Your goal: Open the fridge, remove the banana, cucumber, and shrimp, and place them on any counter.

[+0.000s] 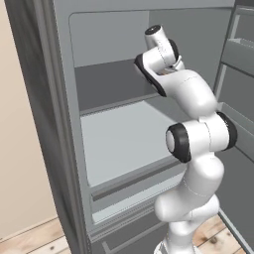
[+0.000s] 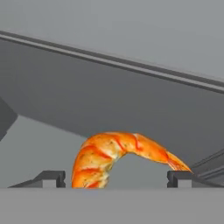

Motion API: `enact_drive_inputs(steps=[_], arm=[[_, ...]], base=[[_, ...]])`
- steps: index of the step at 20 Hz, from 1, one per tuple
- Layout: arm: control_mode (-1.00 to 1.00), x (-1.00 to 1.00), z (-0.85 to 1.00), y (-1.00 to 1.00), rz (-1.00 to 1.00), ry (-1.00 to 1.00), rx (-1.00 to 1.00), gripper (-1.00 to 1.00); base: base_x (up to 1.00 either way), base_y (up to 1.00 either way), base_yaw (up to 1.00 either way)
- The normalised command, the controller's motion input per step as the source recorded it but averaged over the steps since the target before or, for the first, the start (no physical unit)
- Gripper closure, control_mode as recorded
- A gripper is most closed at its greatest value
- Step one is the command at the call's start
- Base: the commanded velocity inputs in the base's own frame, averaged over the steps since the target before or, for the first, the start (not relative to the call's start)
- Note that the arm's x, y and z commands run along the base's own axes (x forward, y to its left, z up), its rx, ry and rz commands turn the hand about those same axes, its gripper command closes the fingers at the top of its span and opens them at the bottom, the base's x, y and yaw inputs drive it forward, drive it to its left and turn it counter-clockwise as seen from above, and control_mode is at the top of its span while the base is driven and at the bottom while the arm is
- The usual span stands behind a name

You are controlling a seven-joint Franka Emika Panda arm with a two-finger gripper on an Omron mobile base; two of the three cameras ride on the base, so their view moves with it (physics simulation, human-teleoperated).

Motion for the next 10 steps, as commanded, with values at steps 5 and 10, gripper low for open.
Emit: enact_drive_inputs(steps=[5, 10], arm=[[-1.00, 0.36, -0.21, -0.01, -0.04, 0.03, 0.01, -1.00], [-1.00, 0.18, -0.23, -0.21, -0.02, 0.04, 0.01, -1.00]], base=[[0.00, 0.00, 0.00], [0.00, 0.00, 0.00]])
